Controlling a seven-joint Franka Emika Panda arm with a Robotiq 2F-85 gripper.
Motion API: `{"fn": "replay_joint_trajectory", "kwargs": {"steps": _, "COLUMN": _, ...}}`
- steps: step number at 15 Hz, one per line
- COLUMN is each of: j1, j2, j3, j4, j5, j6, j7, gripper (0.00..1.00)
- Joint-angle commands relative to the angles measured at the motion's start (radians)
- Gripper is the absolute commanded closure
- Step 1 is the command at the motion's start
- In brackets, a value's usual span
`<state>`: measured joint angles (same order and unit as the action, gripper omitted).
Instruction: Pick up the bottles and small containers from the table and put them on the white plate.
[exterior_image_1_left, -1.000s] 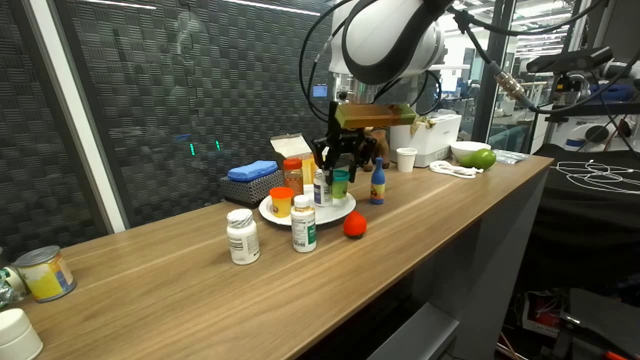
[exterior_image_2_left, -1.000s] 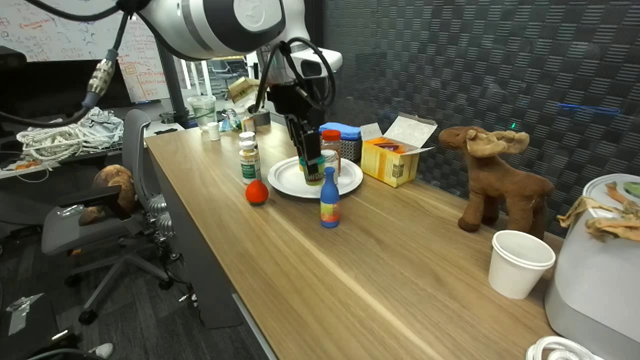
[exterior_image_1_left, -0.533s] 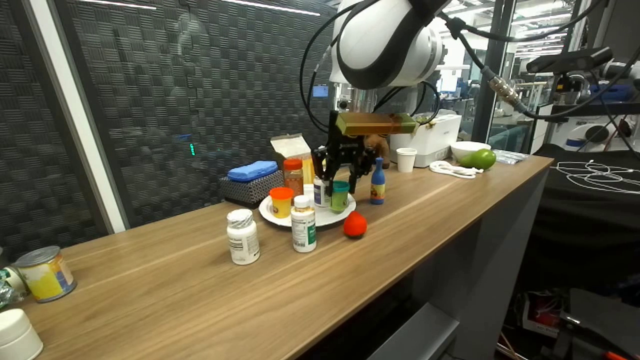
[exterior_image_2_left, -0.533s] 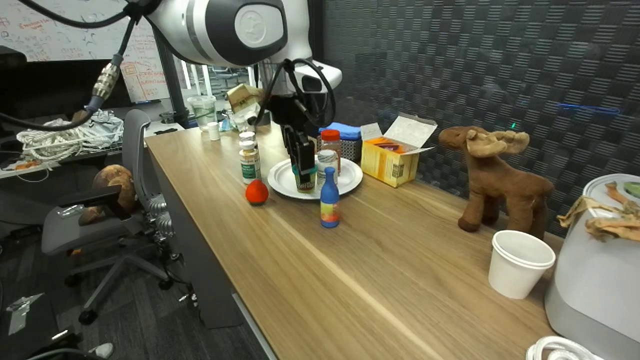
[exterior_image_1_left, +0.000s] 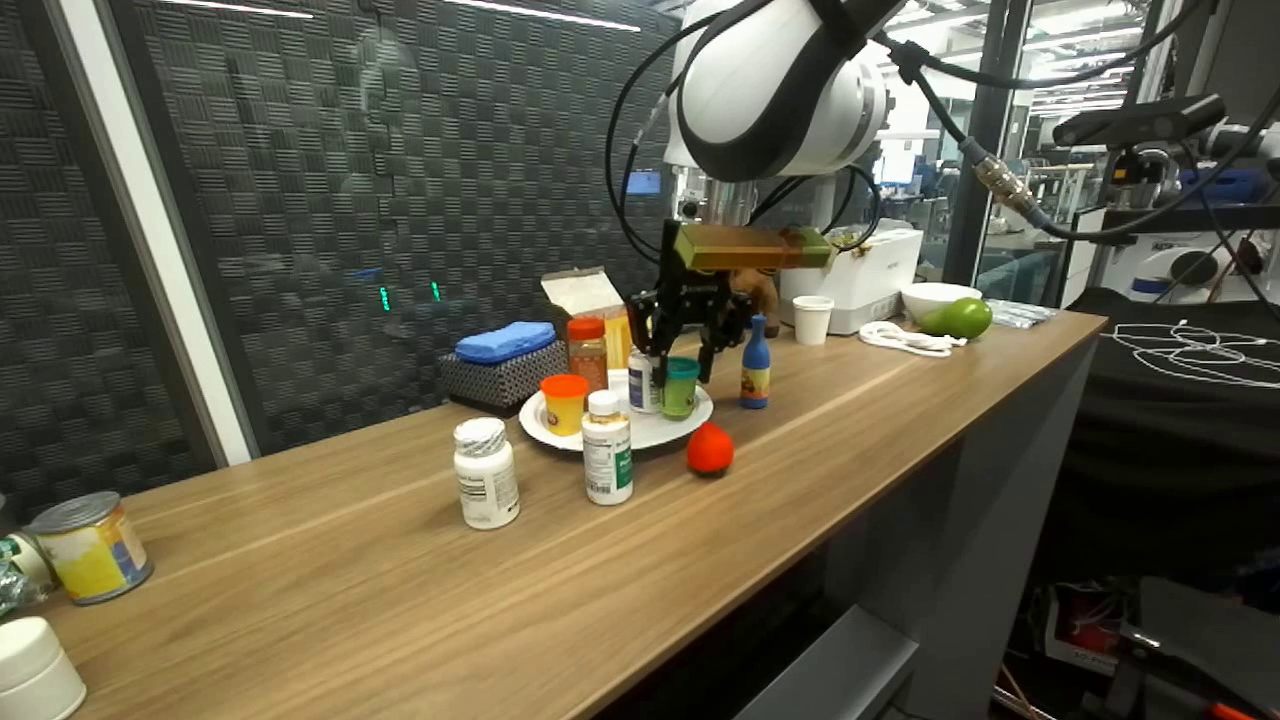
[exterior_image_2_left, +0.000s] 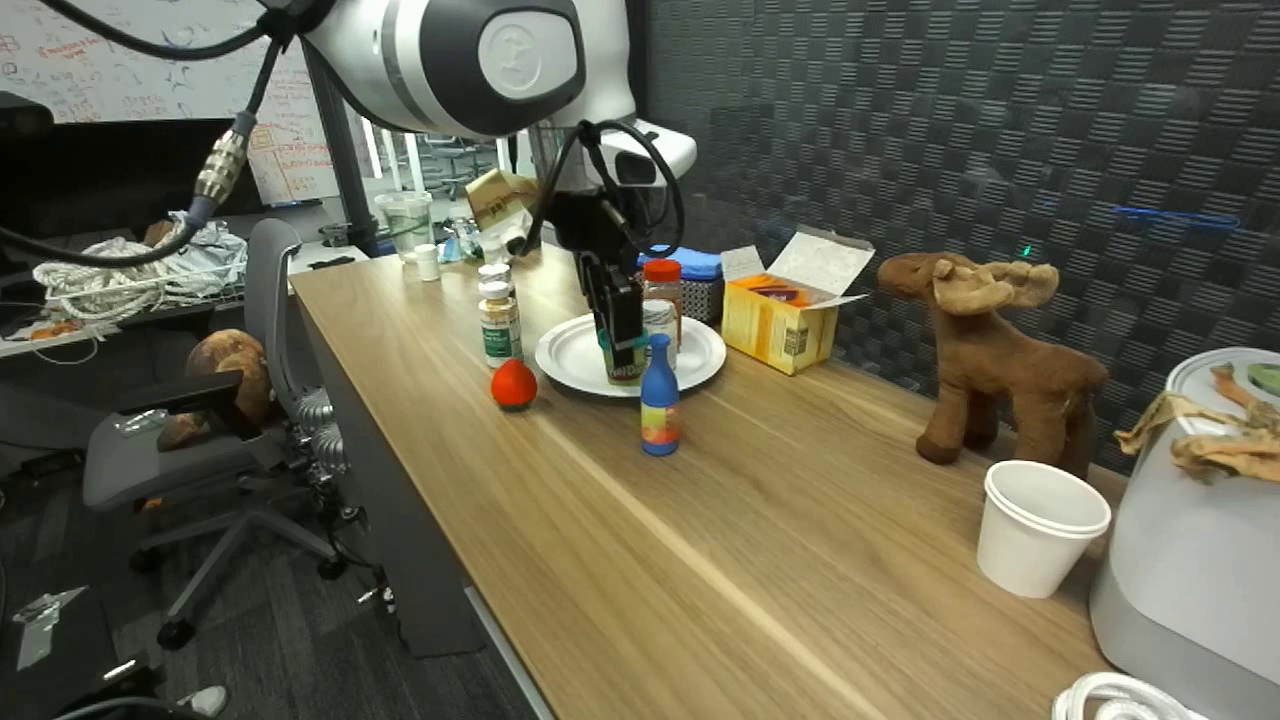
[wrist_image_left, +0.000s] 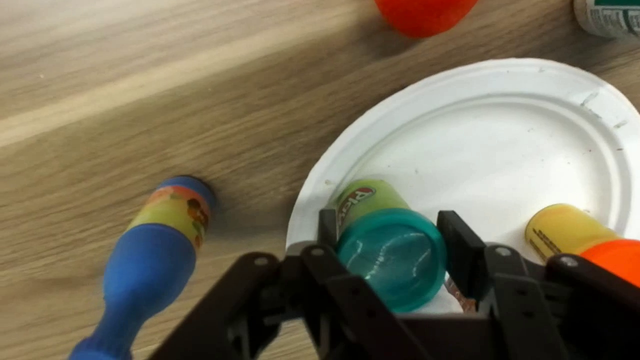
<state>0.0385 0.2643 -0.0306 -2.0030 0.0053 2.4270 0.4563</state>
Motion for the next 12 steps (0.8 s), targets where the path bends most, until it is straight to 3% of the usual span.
{"fn": "replay_joint_trajectory", "kwargs": {"steps": 1, "j1": 0.007, "j2": 0.028, "j3": -0.018, "j4": 0.034, "j5": -0.005, "j6": 0.035, "j7": 0.004, "gripper": 0.72}}
{"fn": "replay_joint_trajectory", "kwargs": {"steps": 11, "j1": 0.02, "j2": 0.076, "j3": -0.026, "j4": 0.053, "j5": -0.005, "j6": 0.123, "j7": 0.002, "gripper": 0.72}}
{"fn": "replay_joint_trajectory", "kwargs": {"steps": 12, "j1": 0.022, "j2": 0.068, "j3": -0.025, "j4": 0.046, "j5": -0.008, "j6": 0.12, "j7": -0.003, "gripper": 0.22}}
